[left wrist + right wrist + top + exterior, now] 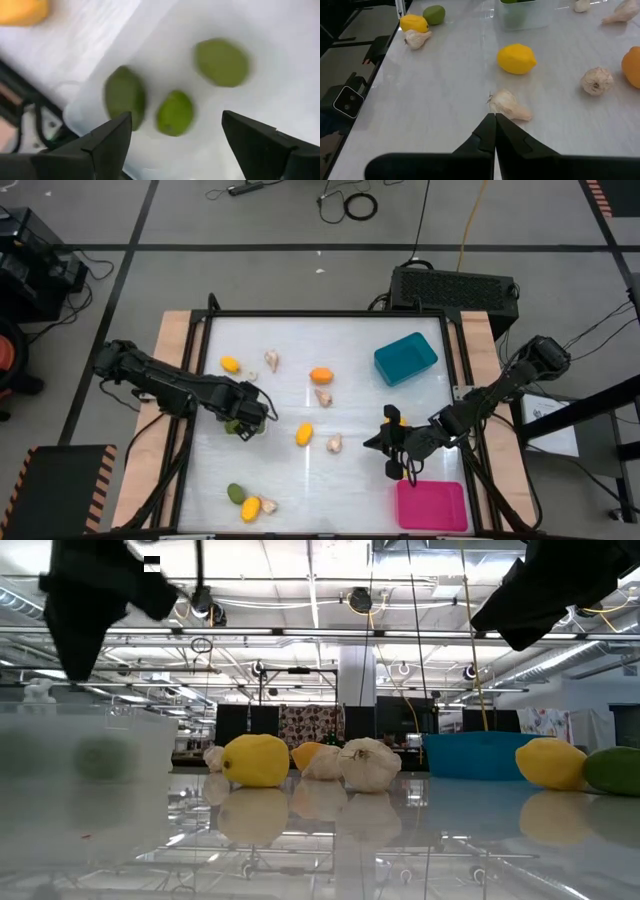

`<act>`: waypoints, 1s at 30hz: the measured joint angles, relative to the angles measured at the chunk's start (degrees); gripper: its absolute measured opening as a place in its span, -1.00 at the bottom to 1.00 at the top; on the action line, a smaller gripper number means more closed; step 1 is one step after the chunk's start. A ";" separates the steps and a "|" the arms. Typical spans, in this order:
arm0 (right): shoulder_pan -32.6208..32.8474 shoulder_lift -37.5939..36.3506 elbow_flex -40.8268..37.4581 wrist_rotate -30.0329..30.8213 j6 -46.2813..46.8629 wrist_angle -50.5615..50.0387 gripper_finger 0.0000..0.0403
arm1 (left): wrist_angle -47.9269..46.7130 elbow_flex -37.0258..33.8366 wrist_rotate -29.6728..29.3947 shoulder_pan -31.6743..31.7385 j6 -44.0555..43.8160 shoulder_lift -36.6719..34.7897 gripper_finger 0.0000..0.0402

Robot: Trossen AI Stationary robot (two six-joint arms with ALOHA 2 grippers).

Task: Sort produce into baskets
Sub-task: Put the green lime into the transparent bin

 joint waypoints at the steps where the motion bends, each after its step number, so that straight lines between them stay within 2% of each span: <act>1: 0.00 0.00 0.00 0.02 0.03 0.04 -1.00 | -0.04 1.76 0.35 -0.02 -0.03 0.00 0.57; 7: 0.00 0.00 0.00 0.00 1.09 0.06 -1.00 | 2.11 11.05 0.95 -2.60 -5.09 -0.04 0.57; 13: 0.02 0.00 0.00 0.00 1.34 0.04 -1.00 | 12.04 10.73 2.07 -9.84 -15.72 0.88 0.57; 21: 0.02 0.01 0.00 0.00 1.57 -0.11 -1.00 | 11.54 8.48 11.66 -18.65 -29.42 9.08 0.57; 27: 0.02 0.02 0.00 0.00 1.60 0.00 -1.00 | 14.63 8.48 21.25 -22.60 -40.58 16.19 0.57; 30: 0.02 0.01 0.00 0.00 1.60 0.03 -1.00 | 15.76 8.48 24.37 -23.75 -42.21 17.99 0.57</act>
